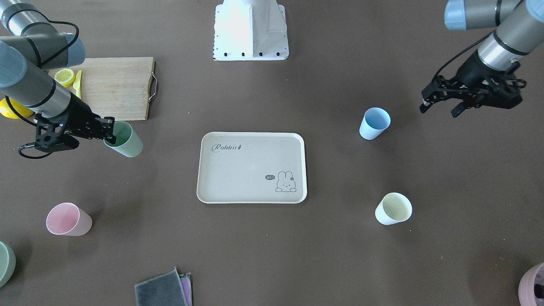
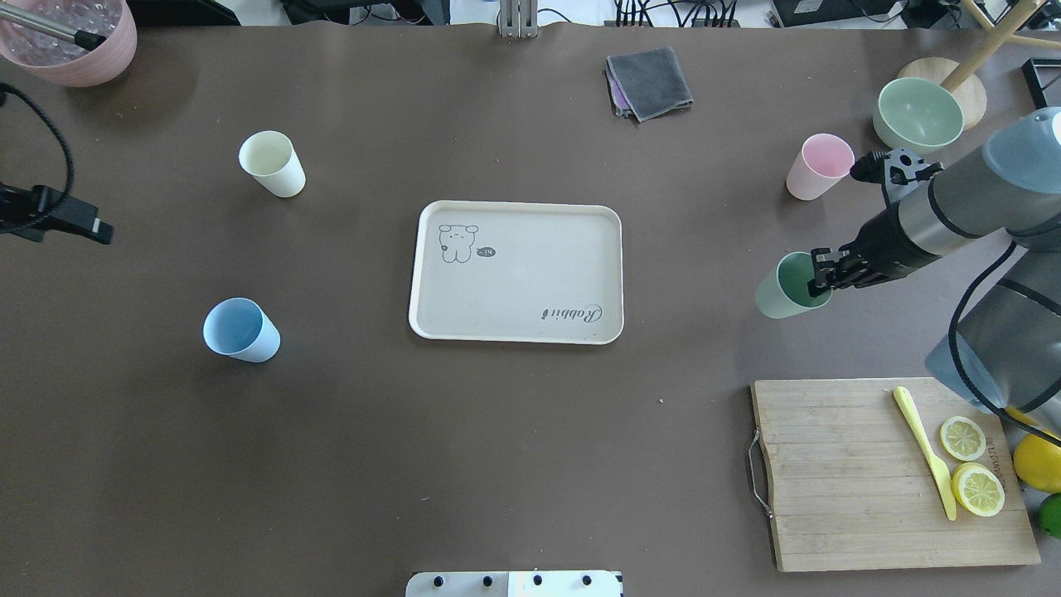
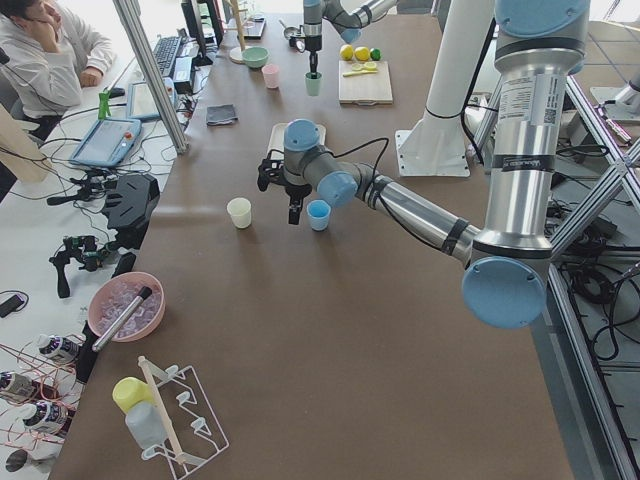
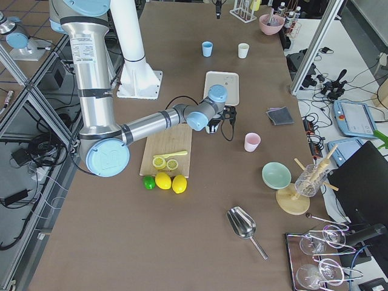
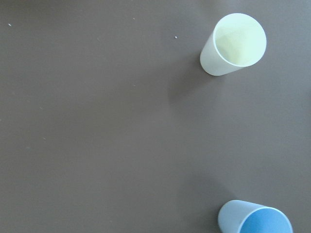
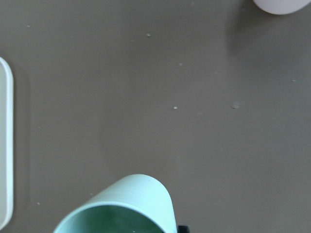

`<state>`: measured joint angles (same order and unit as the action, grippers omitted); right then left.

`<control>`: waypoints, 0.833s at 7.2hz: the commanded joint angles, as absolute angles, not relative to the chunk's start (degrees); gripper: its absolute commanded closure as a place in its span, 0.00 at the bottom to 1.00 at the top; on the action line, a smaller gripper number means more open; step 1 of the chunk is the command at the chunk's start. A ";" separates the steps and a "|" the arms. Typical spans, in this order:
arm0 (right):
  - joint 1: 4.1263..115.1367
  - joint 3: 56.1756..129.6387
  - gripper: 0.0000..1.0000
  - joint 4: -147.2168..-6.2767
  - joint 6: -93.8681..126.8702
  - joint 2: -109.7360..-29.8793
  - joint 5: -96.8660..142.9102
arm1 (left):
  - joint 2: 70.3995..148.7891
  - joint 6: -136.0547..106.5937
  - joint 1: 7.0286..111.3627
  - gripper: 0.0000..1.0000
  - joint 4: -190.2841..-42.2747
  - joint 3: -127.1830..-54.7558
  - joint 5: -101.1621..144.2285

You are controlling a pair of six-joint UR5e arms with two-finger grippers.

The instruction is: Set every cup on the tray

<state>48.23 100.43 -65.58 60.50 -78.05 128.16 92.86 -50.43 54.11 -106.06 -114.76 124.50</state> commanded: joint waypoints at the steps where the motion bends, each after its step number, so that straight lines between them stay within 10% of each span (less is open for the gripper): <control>1: 41.86 98.36 1.00 -65.65 68.97 -69.82 122.10 | 93.08 -55.98 43.89 0.07 -106.52 -114.18 116.64; 4: 38.42 96.51 1.00 -71.80 70.84 -62.86 120.07 | 94.39 -55.99 40.96 0.24 -110.20 -108.91 115.05; 6: 36.75 92.92 1.00 -71.72 73.64 -59.08 118.74 | 94.39 -55.90 40.96 1.00 -110.21 -108.46 115.14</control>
